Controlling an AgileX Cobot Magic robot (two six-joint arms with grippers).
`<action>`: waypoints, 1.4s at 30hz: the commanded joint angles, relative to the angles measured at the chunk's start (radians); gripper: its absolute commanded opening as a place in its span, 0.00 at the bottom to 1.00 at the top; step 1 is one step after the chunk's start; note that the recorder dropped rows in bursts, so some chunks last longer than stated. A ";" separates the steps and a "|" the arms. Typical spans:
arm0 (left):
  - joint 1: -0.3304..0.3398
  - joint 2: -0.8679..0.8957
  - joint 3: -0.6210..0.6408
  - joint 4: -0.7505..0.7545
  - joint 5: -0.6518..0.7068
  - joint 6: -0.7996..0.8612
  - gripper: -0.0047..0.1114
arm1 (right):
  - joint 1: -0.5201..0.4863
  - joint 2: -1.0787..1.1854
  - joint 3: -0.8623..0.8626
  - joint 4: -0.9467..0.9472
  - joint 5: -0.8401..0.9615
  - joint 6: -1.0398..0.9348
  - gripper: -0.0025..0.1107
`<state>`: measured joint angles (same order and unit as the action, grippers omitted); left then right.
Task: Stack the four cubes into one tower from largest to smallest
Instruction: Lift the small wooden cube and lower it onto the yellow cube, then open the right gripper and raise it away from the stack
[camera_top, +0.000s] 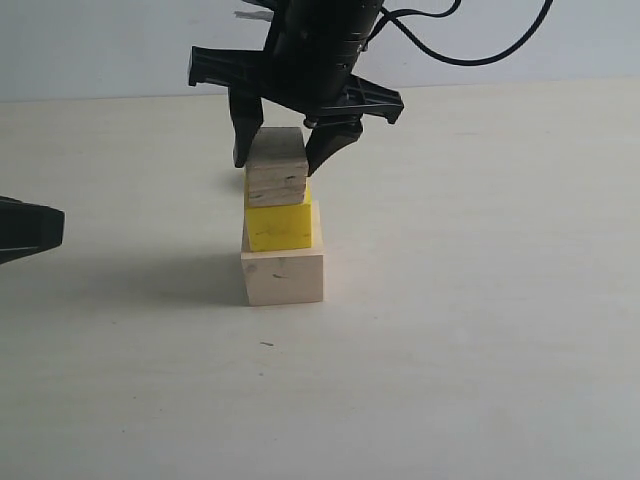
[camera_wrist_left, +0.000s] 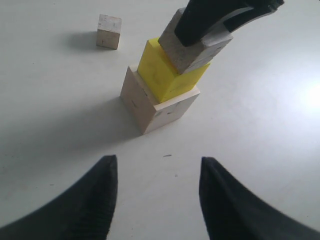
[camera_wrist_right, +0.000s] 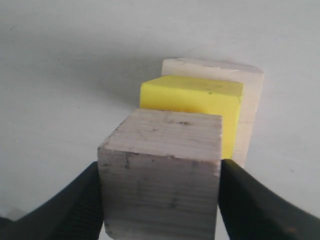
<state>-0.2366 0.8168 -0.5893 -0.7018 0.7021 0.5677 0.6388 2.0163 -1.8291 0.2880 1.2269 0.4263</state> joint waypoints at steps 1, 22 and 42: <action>0.002 -0.002 0.004 -0.010 -0.010 0.005 0.47 | 0.000 -0.002 -0.008 -0.005 -0.006 -0.014 0.02; 0.002 -0.002 0.004 -0.010 -0.010 0.005 0.47 | 0.000 -0.003 -0.008 -0.005 -0.006 -0.012 0.53; 0.002 -0.002 0.004 -0.010 -0.010 0.005 0.47 | 0.000 -0.008 -0.085 -0.062 -0.006 0.028 0.59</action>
<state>-0.2366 0.8168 -0.5893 -0.7018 0.7021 0.5700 0.6388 2.0163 -1.9043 0.2403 1.2246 0.4506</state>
